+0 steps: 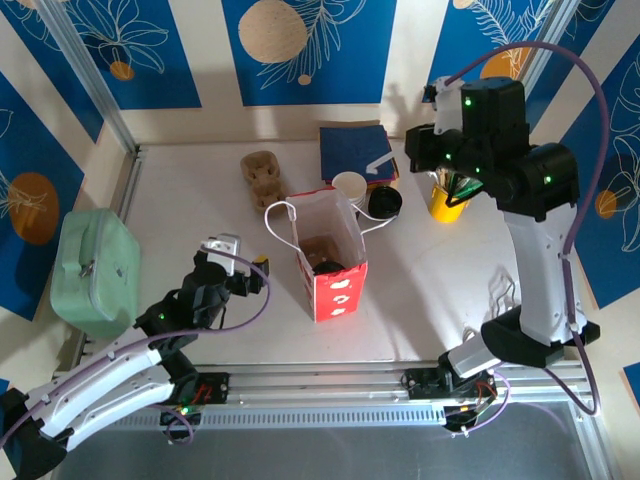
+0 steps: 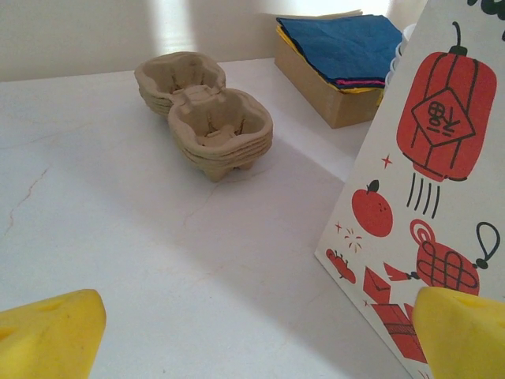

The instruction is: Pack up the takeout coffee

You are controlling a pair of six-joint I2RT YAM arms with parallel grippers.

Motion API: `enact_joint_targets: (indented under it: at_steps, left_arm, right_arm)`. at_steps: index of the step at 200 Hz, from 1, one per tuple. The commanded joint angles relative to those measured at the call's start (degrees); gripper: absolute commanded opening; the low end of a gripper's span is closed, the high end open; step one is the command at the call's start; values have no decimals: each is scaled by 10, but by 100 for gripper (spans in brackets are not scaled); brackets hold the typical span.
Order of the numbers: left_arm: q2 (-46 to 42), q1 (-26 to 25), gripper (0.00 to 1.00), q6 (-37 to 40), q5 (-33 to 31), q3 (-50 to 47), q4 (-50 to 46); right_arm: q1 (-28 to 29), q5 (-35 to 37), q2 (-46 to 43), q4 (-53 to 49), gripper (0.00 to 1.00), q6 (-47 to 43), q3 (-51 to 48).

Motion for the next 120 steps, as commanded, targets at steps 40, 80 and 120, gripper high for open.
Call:
enact_joint_targets:
  at_steps: [40,80,120]
  left_arm:
    - [7,-4,100,-7,7,-3,19]
    - [2,-4,100,-15,7,-7,16]
    - [-8,-4,100,-15,4,-11,10]
  right_arm:
    - [63,-107,1,-4,7,6,-29]
    - [76,-121,36,-3,7,8,-36]
    - [102,-99,93,-2,7,7,-35]
